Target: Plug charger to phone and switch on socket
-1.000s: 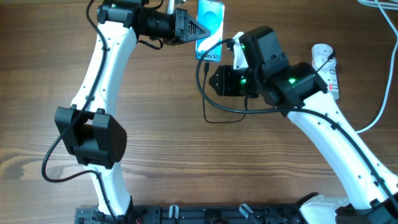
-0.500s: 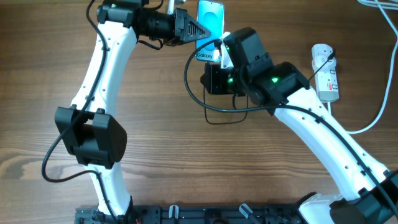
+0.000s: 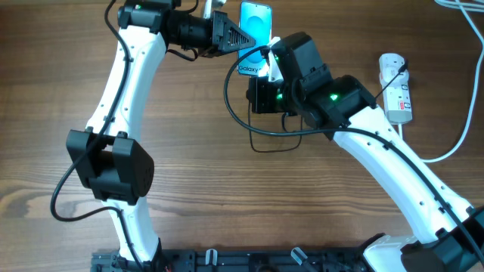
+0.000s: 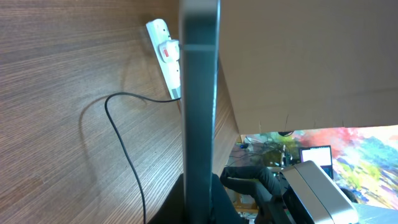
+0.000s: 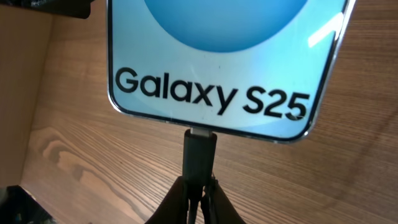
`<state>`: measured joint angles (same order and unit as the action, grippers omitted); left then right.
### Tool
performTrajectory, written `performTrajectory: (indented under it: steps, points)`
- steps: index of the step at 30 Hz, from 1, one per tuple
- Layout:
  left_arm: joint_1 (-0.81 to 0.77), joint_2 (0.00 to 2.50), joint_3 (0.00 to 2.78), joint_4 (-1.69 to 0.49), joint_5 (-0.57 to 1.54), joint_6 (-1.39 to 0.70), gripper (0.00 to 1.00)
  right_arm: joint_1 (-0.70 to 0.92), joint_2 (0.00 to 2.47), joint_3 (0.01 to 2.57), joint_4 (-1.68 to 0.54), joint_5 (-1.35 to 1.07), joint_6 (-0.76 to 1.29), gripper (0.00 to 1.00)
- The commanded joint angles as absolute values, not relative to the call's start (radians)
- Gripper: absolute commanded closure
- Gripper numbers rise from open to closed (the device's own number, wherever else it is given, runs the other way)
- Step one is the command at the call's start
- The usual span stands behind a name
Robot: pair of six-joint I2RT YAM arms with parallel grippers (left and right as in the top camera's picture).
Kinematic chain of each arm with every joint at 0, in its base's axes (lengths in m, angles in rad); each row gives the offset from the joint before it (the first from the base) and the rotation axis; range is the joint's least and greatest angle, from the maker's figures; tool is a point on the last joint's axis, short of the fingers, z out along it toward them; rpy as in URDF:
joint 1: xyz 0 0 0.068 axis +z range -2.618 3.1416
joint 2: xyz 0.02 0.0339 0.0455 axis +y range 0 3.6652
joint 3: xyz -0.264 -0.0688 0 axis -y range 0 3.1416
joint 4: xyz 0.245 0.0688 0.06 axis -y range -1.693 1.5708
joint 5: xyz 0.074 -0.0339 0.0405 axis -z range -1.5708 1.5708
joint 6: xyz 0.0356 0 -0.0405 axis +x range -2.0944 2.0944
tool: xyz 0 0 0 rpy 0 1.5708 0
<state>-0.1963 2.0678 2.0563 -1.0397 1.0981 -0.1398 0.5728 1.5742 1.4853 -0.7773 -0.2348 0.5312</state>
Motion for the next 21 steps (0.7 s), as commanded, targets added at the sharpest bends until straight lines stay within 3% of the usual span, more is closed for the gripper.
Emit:
performTrajectory:
  steps: [1, 21]
  points:
    - [-0.194, 2.042, 2.059, -1.044, 1.145, -0.142, 0.96, 0.573, 1.587, 1.479, -0.768, -0.228, 0.533, 0.95]
    - [-0.194, 2.042, 2.059, -1.064, 1.144, -0.112, 0.96, 0.562, 1.586, 1.519, -0.757, -0.176, 0.471, 0.95]
